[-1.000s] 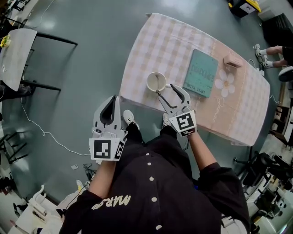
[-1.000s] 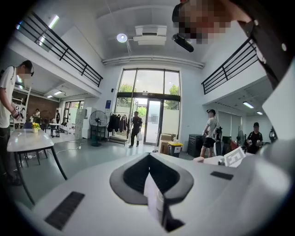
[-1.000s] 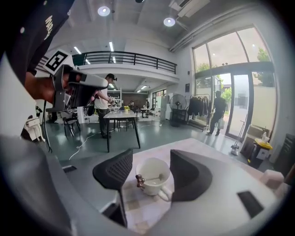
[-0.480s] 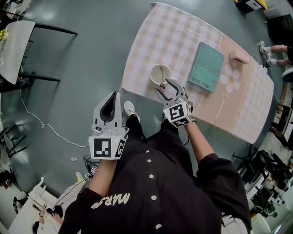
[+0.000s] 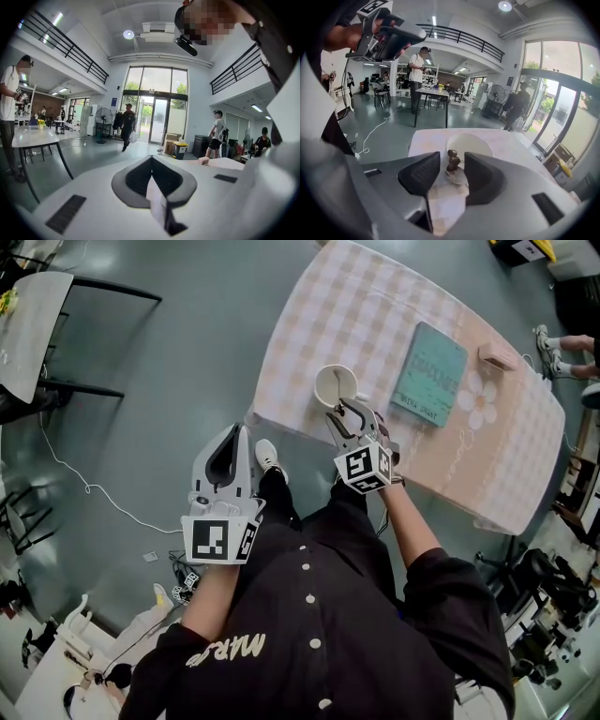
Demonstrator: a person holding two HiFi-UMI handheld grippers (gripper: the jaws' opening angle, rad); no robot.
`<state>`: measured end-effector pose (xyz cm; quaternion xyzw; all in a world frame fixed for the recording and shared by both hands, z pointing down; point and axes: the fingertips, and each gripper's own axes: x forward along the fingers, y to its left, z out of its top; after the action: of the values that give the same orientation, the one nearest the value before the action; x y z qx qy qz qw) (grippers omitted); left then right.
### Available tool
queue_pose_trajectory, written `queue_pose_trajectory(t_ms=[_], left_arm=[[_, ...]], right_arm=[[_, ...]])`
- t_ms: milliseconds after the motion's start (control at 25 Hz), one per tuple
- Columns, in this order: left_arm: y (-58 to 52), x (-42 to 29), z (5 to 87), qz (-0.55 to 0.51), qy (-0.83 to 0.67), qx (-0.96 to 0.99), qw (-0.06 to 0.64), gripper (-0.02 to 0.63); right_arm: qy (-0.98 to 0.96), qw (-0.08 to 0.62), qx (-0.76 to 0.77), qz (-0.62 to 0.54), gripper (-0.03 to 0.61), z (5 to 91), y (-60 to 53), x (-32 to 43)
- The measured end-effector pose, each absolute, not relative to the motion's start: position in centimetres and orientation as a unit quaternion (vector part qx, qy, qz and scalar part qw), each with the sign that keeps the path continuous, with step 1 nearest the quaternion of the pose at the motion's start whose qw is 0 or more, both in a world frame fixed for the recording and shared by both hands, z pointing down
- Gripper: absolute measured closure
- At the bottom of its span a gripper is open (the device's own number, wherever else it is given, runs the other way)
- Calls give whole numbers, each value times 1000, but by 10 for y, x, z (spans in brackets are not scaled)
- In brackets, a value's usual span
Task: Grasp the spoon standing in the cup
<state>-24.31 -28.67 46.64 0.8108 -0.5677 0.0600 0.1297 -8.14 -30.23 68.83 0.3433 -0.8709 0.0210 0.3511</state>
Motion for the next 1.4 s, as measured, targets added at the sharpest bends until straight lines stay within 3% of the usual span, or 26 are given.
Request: queue_pose_trajectory(t_ms=[200, 720, 1400], left_arm=[[-286, -245, 468, 59, -570, 809, 133, 603], [-287, -238, 455, 49, -570, 811, 122, 603], [-291, -219, 428, 25, -561, 823, 91, 603]], right_arm=[[-869, 354, 345, 13, 482, 688, -304, -80], [-868, 343, 359, 6, 525, 670, -310, -73], [-884, 279, 374, 32, 526, 604, -320, -56]])
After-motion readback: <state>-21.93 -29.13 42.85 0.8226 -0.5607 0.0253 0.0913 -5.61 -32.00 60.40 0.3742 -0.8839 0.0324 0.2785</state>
